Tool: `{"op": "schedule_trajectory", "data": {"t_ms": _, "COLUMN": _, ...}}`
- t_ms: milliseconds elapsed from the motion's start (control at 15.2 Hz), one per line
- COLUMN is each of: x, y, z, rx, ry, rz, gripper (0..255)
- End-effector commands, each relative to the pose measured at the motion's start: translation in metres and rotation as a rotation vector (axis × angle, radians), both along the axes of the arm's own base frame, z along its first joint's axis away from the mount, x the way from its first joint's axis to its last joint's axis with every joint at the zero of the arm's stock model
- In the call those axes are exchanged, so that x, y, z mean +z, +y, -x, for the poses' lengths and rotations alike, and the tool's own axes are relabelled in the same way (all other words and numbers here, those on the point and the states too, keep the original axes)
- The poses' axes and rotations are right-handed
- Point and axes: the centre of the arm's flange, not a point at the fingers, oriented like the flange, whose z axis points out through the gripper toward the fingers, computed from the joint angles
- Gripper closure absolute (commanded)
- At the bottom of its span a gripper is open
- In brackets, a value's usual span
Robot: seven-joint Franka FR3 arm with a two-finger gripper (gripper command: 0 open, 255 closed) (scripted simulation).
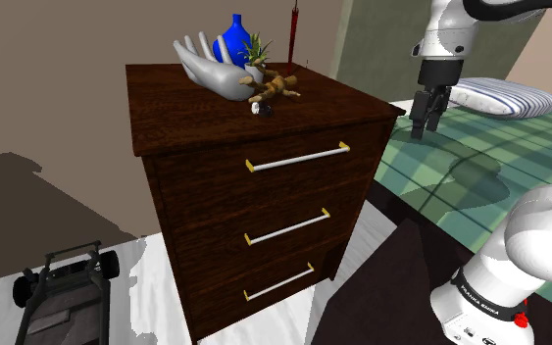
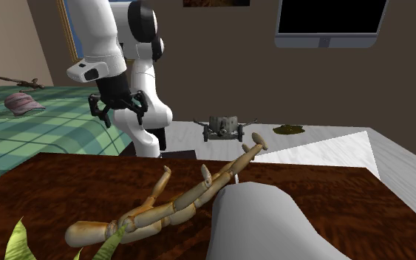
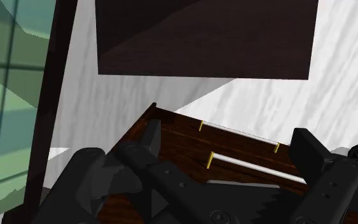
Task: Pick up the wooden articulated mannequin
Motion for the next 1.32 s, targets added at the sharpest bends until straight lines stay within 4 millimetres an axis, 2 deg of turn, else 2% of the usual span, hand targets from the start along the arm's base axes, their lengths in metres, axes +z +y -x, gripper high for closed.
{"op": "schedule_trajectory", "data": {"t_ms": 0, "x": 0.0, "y": 0.0, "z": 0.0, "rx": 0.0, "ry": 0.0, "rz": 0.0, "gripper": 0}}
{"op": "schedule_trajectory", "data": {"t_ms": 660, "x": 0.027, "y": 0.061, "z": -0.111, "rx": -0.088, "ry": -0.027, "rz": 0.031, "gripper": 0}}
{"op": "schedule_trajectory", "data": {"t_ms": 1254, "x": 0.052, "y": 0.108, "z": -0.214, "rx": -0.168, "ry": -0.051, "rz": 0.059, "gripper": 0}}
